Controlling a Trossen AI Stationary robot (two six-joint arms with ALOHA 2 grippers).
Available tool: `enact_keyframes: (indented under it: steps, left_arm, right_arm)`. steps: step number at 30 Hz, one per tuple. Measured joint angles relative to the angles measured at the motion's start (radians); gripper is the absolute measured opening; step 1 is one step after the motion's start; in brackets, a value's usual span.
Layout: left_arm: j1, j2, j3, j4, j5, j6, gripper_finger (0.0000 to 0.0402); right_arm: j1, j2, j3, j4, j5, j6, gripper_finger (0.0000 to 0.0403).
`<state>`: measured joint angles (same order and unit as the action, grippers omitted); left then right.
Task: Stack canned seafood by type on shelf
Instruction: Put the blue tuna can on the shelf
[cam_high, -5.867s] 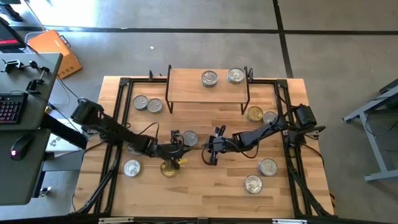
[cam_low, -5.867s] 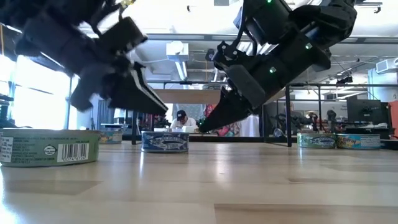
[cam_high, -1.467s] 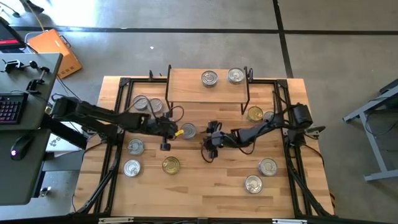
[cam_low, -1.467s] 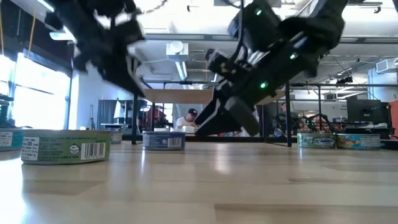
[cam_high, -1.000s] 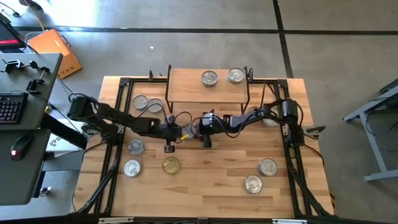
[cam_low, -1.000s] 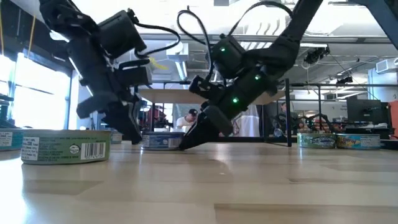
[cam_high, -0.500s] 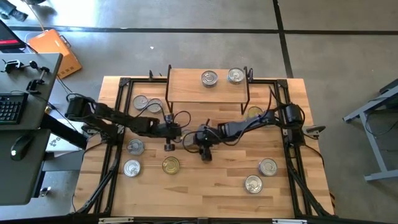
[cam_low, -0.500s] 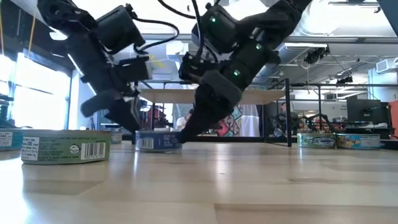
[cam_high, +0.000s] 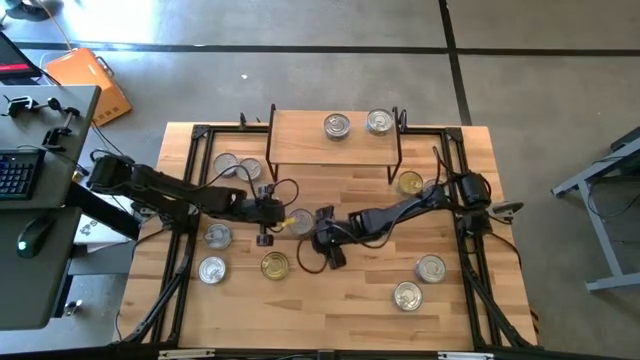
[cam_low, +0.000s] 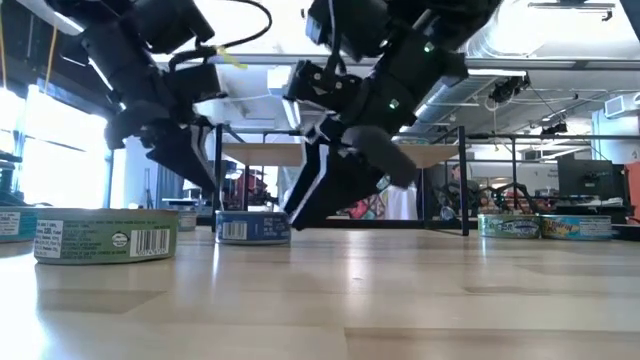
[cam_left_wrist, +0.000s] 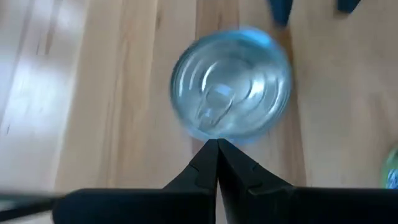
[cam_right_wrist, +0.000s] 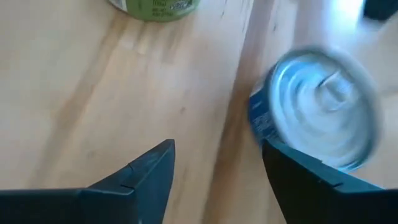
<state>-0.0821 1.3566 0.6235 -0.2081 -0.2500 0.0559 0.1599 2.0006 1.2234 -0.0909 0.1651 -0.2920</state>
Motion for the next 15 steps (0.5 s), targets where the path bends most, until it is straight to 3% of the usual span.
enact_keyframes:
  steps: [2,6,15]
  left_arm:
    - [-0.009,0.016,-0.001,0.03,0.001,0.005,0.0]
    - [-0.029,0.063,-0.001,0.13,0.001,0.055,0.0]
    - [-0.075,0.098,-0.001,0.212,-0.042,0.144,0.0]
  right_arm:
    - [0.007,-0.001,-0.016,0.047,0.064,-0.079,0.0215]
    - [-0.014,0.008,-0.026,0.11,0.077,-0.155,0.017]
    - [-0.111,0.053,-0.025,0.161,-0.055,-0.154,0.0041]
